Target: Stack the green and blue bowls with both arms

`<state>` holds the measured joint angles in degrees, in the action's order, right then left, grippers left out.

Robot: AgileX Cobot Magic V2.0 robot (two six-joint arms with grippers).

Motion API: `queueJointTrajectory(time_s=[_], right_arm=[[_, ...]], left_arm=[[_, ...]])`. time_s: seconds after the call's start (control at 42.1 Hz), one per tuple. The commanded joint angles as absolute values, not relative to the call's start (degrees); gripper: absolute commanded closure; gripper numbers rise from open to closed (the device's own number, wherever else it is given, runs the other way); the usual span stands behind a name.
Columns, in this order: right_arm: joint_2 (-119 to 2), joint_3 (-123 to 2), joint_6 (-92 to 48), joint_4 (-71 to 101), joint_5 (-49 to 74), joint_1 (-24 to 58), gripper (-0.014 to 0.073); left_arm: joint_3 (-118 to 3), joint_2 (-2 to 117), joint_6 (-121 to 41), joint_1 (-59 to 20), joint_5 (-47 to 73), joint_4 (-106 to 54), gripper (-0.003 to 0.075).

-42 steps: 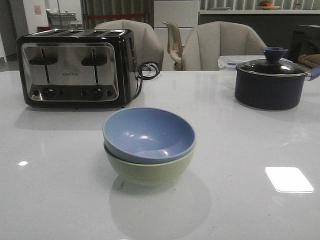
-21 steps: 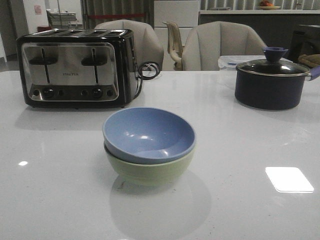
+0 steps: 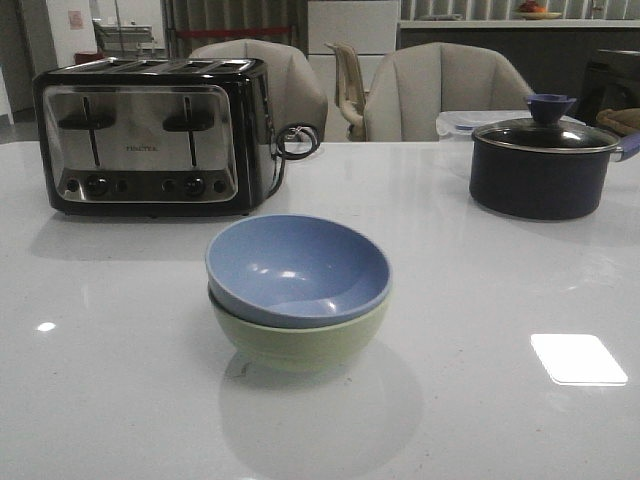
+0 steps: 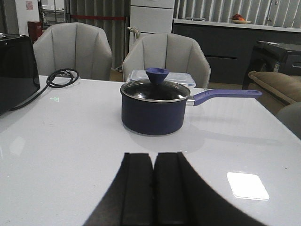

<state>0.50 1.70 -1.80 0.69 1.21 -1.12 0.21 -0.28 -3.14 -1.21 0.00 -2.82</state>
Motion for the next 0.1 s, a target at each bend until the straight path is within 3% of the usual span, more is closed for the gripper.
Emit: queueJointTrajectory(time_s=[0.0, 0.071], right_arm=[[1.7, 1.3, -1.6, 0.0, -4.4, -1.1, 0.0558], [1.7, 1.3, -1.6, 0.0, -4.4, -1.1, 0.0558]], left_arm=[[0.6, -1.2, -3.1, -1.3, -5.3, -3.1, 0.0622], [0.6, -1.2, -3.1, -1.3, -5.3, -3.1, 0.0622]])
